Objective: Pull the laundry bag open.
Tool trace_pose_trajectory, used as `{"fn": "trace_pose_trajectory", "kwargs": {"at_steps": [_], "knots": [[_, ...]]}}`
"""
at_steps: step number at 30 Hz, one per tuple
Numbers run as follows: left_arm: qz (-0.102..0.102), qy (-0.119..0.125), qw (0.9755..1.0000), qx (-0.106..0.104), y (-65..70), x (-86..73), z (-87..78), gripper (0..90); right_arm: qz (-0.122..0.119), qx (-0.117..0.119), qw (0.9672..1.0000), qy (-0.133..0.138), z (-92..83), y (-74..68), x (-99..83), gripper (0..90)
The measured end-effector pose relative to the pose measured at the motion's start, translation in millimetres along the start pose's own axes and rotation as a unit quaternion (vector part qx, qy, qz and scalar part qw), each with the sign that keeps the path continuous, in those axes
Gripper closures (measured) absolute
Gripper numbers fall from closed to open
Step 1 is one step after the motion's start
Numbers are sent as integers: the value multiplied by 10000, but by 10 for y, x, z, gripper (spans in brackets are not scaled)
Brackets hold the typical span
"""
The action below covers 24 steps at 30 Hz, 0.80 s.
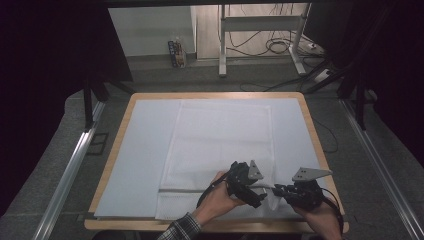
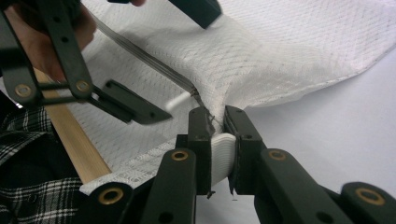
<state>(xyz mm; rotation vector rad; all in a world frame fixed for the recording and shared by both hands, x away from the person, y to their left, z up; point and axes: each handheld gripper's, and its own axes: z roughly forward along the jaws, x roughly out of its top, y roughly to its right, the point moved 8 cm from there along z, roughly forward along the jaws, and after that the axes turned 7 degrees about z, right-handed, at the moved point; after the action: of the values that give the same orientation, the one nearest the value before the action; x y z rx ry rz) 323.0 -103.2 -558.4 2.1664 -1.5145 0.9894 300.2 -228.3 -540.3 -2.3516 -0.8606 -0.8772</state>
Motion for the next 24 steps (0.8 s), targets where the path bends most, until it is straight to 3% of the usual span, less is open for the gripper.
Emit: {"fn": "trace_pose_trajectory", "kwargs": {"at_steps": [5, 7, 11, 15, 17, 19, 22, 24], "knots": [[-101, -125, 9998, 149, -117, -138, -62, 81, 5, -10, 10000, 28, -8, 4, 5, 799], [-144, -56, 9998, 115, -134, -155, -101, 98, -17, -26, 10000, 29, -7, 2, 5, 799], [32, 127, 9998, -126, -51, -117, -183, 170, -58, -45, 10000, 62, -13, 0, 13, 799], [298, 117, 9988, -383, 67, -80, -212, 245, -110, -72, 9999, 102, -21, -10, 21, 800], [387, 129, 9978, -515, 119, -58, -229, 334, -141, -81, 9998, 102, -19, -11, 20, 800], [372, 163, 9976, -555, 134, -48, -231, 364, -148, -84, 9998, 100, -18, -10, 19, 800], [331, 175, 9964, -762, 175, -32, -261, 515, -184, -104, 9997, 90, -16, -10, 17, 799], [320, 174, 9960, -816, 185, -31, -265, 540, -184, -103, 9997, 95, -17, -9, 18, 799]]}}
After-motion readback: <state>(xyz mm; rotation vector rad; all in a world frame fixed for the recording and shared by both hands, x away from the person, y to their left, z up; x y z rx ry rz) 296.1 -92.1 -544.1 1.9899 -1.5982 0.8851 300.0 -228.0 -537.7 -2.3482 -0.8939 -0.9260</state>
